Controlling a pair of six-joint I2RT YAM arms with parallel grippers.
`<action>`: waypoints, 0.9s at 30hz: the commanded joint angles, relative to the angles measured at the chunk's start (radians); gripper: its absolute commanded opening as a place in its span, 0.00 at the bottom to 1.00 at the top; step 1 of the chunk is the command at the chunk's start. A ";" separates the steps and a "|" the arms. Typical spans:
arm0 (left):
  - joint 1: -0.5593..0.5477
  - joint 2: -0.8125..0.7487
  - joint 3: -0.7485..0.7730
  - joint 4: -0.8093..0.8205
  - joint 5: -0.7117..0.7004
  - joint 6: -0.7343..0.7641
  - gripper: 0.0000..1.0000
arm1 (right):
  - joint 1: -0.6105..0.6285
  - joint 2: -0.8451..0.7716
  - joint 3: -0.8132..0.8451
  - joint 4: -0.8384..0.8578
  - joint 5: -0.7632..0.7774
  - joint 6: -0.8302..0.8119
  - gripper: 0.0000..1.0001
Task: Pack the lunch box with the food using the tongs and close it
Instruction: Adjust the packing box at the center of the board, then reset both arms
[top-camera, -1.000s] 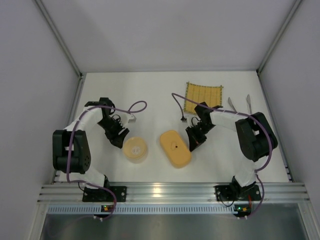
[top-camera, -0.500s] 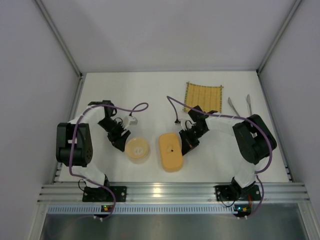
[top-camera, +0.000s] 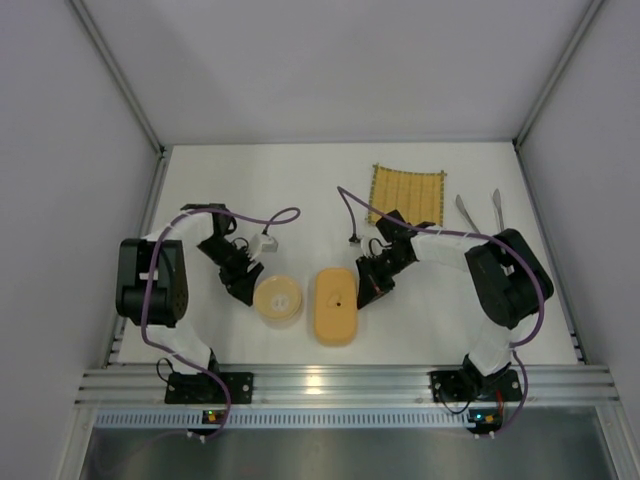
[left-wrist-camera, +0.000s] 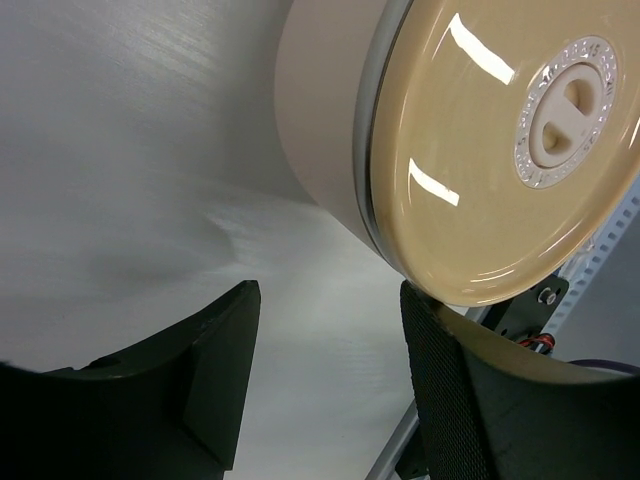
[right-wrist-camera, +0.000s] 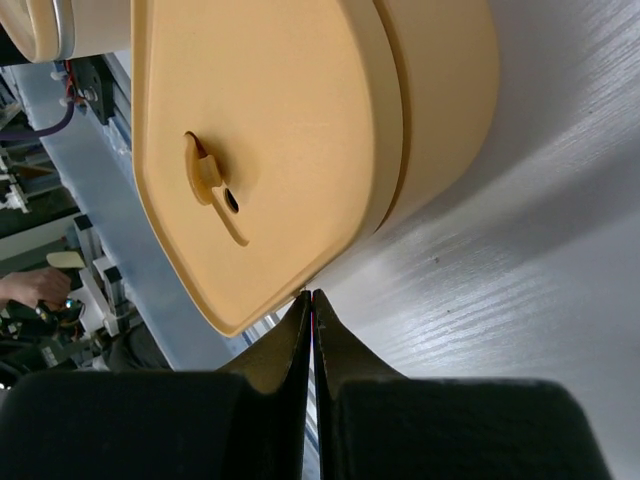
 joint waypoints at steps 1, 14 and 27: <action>-0.009 0.014 0.006 -0.041 0.059 0.046 0.64 | 0.022 0.005 0.014 0.087 -0.055 0.029 0.00; 0.150 -0.052 0.254 -0.013 0.105 -0.156 0.87 | -0.229 -0.130 0.089 -0.078 0.016 -0.077 0.00; 0.166 -0.454 0.181 0.507 0.003 -0.786 0.98 | -0.464 -0.451 0.266 -0.173 0.218 -0.115 0.99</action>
